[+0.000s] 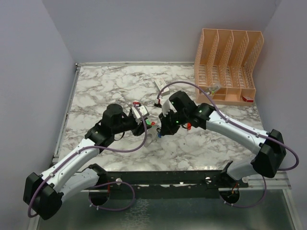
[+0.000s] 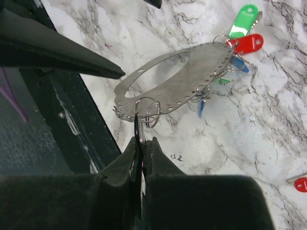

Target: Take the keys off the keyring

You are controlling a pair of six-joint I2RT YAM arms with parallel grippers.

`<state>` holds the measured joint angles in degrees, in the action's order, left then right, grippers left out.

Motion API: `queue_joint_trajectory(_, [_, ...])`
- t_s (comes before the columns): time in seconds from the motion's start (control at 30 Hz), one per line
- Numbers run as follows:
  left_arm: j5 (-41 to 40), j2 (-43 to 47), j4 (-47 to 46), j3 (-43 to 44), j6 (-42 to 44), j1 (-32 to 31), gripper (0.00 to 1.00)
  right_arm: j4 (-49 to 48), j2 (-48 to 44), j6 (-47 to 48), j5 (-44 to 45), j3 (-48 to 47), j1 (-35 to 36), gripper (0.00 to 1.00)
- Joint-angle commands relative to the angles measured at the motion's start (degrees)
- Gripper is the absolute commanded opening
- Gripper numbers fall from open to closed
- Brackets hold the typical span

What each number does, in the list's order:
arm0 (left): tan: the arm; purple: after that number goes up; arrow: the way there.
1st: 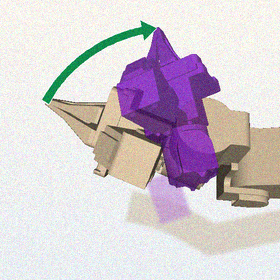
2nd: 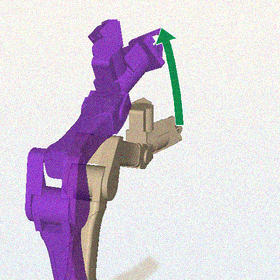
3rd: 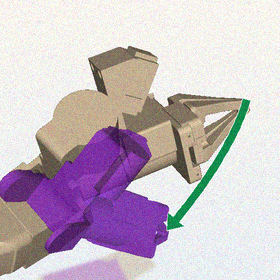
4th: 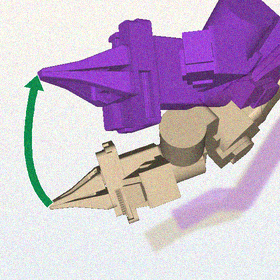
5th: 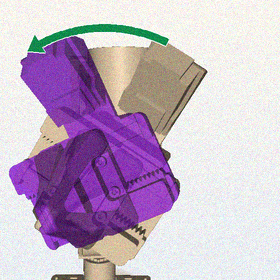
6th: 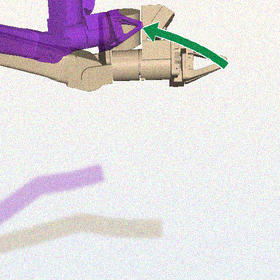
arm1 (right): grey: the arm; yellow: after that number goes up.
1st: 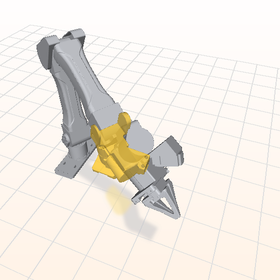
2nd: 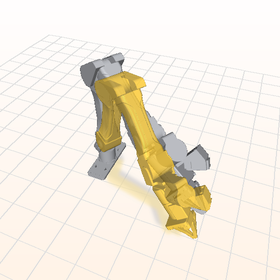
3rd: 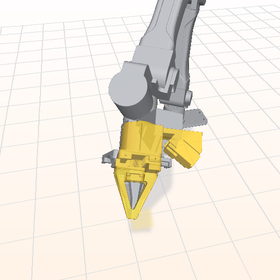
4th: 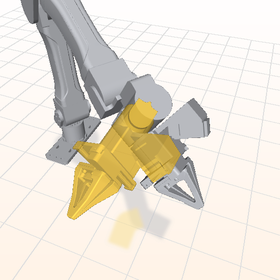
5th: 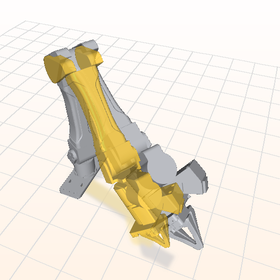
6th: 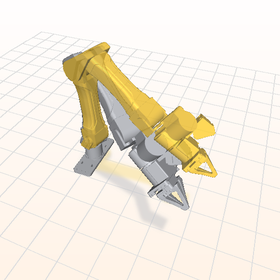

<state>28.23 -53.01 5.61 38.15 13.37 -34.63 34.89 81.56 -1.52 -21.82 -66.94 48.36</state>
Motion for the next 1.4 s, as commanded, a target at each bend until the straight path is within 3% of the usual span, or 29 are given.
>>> queue_joint_trajectory(0.0, [-3.7,2.6,-0.7,1.1,-2.4,-0.3,0.49,1.3,2.6,-3.2,-3.3,-4.2,-0.2,0.01])
queue_joint_trajectory(0.33, [-1.6,4.3,-1.0,0.1,-3.9,-0.3,0.57,2.8,4.3,-2.4,-0.9,-6.9,-0.2,0.01])
queue_joint_trajectory(0.9, [14.2,-3.7,-7.9,0.5,-8.6,-0.3,0.59,0.4,2.0,3.6,-2.6,-2.9,-0.2,0.01])
queue_joint_trajectory(1.37, [18.1,-7.6,-9.3,0.8,-10.0,-0.3,0.37,-1.8,-0.4,6.5,-5.1,-0.9,-0.1,0.01])
